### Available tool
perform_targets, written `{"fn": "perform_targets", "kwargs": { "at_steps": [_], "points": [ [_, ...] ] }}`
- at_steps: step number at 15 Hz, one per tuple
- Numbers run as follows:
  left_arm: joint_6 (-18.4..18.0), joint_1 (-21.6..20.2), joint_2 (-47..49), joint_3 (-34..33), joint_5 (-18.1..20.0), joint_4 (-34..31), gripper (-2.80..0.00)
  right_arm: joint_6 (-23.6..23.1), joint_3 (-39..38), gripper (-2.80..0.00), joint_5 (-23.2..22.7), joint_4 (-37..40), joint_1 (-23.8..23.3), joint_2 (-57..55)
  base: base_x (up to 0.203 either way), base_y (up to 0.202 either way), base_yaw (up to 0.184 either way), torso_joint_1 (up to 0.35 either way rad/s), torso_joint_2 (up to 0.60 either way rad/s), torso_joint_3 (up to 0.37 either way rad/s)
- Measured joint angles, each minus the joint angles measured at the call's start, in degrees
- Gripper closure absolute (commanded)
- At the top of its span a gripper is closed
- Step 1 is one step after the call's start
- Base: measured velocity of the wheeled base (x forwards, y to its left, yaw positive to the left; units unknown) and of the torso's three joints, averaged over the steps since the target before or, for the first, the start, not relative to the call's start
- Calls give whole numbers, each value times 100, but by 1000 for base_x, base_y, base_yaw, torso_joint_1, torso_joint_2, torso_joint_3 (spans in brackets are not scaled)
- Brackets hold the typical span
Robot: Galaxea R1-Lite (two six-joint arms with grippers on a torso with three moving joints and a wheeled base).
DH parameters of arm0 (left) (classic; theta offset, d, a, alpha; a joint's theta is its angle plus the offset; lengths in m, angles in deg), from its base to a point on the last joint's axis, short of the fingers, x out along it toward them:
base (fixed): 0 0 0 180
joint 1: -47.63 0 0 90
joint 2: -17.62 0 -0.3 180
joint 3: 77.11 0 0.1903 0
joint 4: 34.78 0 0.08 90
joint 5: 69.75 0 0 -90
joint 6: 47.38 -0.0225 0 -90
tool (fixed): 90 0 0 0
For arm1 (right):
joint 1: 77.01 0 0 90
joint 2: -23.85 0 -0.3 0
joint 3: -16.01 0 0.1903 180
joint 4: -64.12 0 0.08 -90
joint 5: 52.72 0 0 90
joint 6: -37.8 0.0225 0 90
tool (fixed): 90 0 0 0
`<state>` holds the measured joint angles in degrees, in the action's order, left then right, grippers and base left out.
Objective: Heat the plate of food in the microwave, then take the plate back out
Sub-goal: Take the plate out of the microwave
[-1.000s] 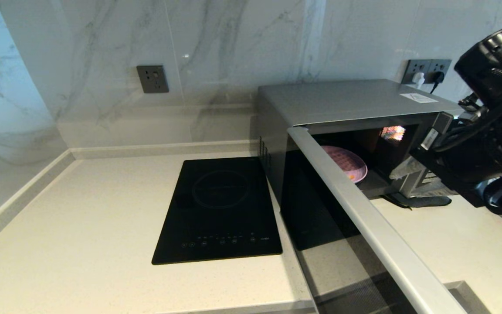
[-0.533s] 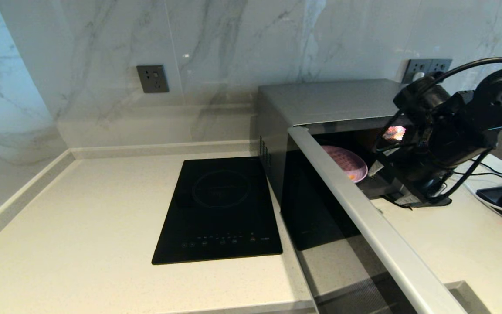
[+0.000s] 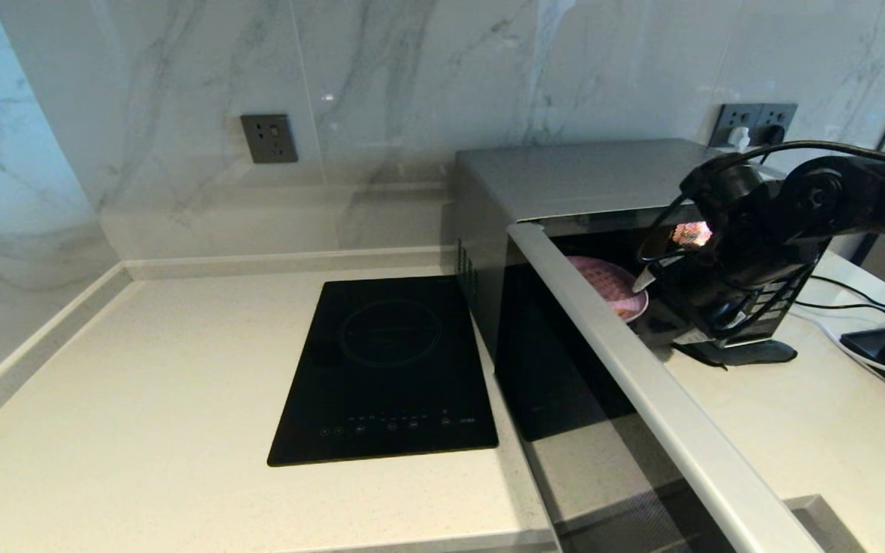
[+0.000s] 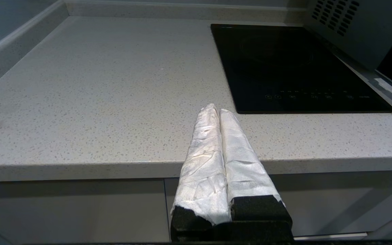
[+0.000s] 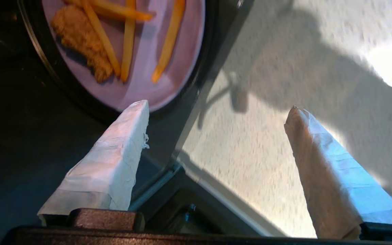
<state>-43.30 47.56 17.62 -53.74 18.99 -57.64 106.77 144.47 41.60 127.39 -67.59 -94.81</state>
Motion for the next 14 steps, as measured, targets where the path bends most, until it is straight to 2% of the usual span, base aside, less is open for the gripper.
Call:
{"fn": "perform_targets", "kwargs": {
  "at_steps": [8,14],
  "points": [
    [0,0,0,0,-2,1,0,-262,38,-280,-46,-636,-273,-536,0,0,0,0,0,0],
    [2,0,0,0,-2,1,0,-272,301,-280,-94,-674,-283,-802,0,0,0,0,0,0]
  ]
}}
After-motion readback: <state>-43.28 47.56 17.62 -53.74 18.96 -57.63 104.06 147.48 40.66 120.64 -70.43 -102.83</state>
